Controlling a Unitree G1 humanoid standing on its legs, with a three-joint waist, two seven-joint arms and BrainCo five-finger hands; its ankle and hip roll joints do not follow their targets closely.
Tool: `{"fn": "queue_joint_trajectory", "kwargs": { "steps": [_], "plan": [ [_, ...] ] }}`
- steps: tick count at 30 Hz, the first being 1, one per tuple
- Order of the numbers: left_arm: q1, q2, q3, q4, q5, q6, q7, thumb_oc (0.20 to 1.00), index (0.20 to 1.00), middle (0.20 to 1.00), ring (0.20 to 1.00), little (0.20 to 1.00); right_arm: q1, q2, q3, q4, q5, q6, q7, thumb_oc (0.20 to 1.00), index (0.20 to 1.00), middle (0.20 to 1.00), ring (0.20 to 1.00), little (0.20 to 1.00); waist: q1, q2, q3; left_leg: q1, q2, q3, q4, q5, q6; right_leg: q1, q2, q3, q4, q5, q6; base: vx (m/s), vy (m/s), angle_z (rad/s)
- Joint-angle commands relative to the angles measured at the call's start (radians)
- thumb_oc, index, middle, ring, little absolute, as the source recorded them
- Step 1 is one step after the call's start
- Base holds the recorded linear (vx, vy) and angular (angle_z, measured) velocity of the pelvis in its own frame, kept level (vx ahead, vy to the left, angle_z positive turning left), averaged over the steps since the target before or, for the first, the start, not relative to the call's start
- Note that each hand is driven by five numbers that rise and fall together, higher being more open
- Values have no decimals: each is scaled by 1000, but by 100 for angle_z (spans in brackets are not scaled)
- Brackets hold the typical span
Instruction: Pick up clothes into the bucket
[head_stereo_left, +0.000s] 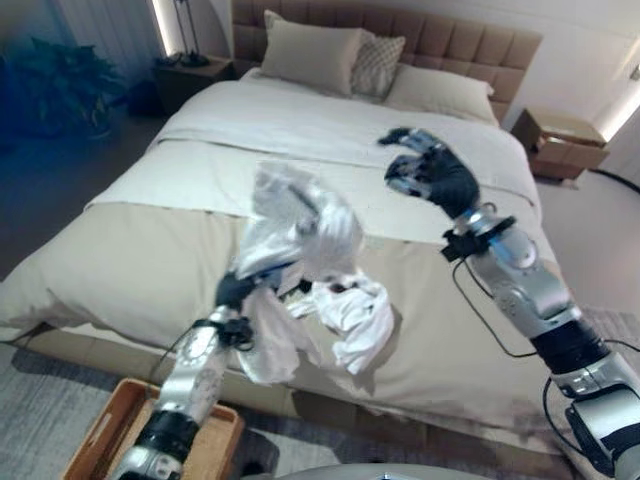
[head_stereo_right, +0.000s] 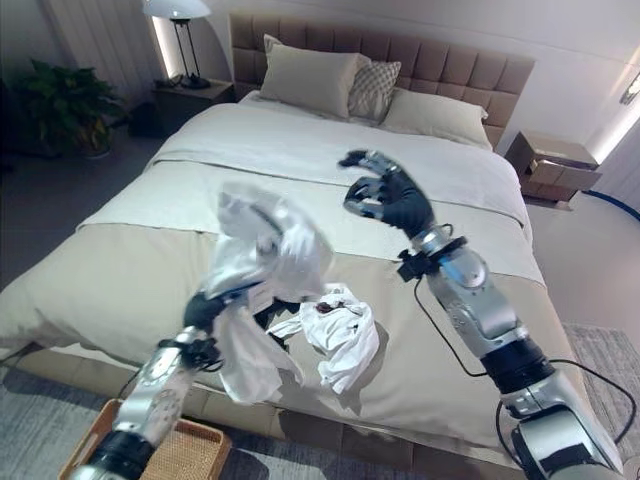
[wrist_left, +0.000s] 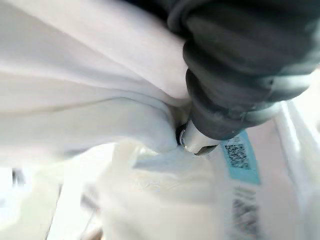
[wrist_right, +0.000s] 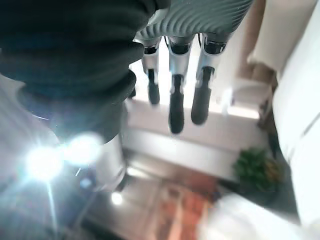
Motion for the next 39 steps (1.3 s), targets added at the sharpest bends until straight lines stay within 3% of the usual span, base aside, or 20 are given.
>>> {"fn": "queue_joint_trajectory", "kwargs": {
  "steps": [1,7,14,18,24,27,28,33,35,36,37,39],
  "plan": [
    [-11,91,71,-114,54,-99,16,200,200,200,200,200,3,-16,-58,4,-31,-58,-21,1000,1000,1000,1000,1000,38,-33,-22,-52,25,18,125,-59,-1,-18,-110,-78,97,35,79,3,-4,6],
    [55,107,245,-241,71,-143,71,200,200,200,200,200,61,10,-105,164,-191,-38,-74,1000,1000,1000,1000,1000,62,-26,-16,-57,25,-2,125,-57,1,-8,-111,-96,100,25,75,-5,-1,5],
    [95,102,337,-372,150,-162,121,200,200,200,200,200,79,65,-122,339,-397,-21,-144,1000,1000,1000,1000,1000,79,-18,-8,-63,24,-23,130,-59,2,2,-112,-114,111,14,70,-15,6,11],
    [116,152,377,-411,273,-157,162,200,200,200,200,200,100,91,-120,438,-517,-1,-174,1000,1000,1000,1000,1000,97,-9,6,-69,21,-43,137,-58,3,10,-113,-133,129,3,66,-17,8,16],
    [144,146,373,-398,380,-133,197,200,200,200,200,200,148,121,-129,452,-548,-3,-183,1000,1000,1000,1000,1000,113,-5,34,-89,21,-80,145,-48,-2,13,-113,-165,154,-14,63,-47,-10,18],
    [113,109,349,-337,416,-126,239,200,200,200,200,200,174,137,-139,423,-542,-11,-191,1000,1000,1000,1000,1000,130,-8,84,-136,20,-114,182,-44,-9,-7,-117,-197,200,-31,55,-153,-54,38],
    [83,98,330,-299,445,-122,260,200,200,200,200,200,189,138,-155,392,-534,-19,-198,1000,1000,1000,1000,1000,147,-14,128,-183,16,-144,214,-39,-14,-24,-120,-222,228,-40,50,-201,-89,49],
    [-48,98,274,-163,481,-123,355,200,200,200,200,200,213,145,-189,326,-512,-46,-235,1000,1000,1000,1000,1000,172,-15,217,-299,8,-237,266,-21,-23,-89,-134,-311,342,-80,42,-148,-49,57],
    [-102,101,255,-125,490,-124,401,200,200,200,200,200,209,152,-193,317,-499,-58,-253,1000,1000,1000,1000,1000,171,-19,245,-360,2,-262,293,-17,-21,-140,-149,-328,398,-100,40,-107,-15,59],
    [-122,100,250,-113,490,-122,426,200,200,200,200,200,204,159,-187,316,-491,-61,-262,1000,1000,1000,1000,1000,169,-20,255,-374,7,-273,307,-41,-25,-156,-150,-316,428,-127,50,-141,15,50],
    [-128,101,247,-111,491,-123,428,200,200,200,200,200,202,158,-190,317,-490,-61,-263,1000,1000,1000,1000,1000,172,-20,259,-389,0,-272,312,-20,-20,-167,-159,-332,428,-109,37,-26,-9,51],
    [-161,105,241,-82,516,-123,484,200,200,200,200,200,188,171,-177,320,-484,-70,-285,1000,1000,1000,1000,1000,170,-24,278,-424,-1,-289,342,-49,-20,-207,-163,-317,480,-148,46,-48,10,44]
  ]
}}
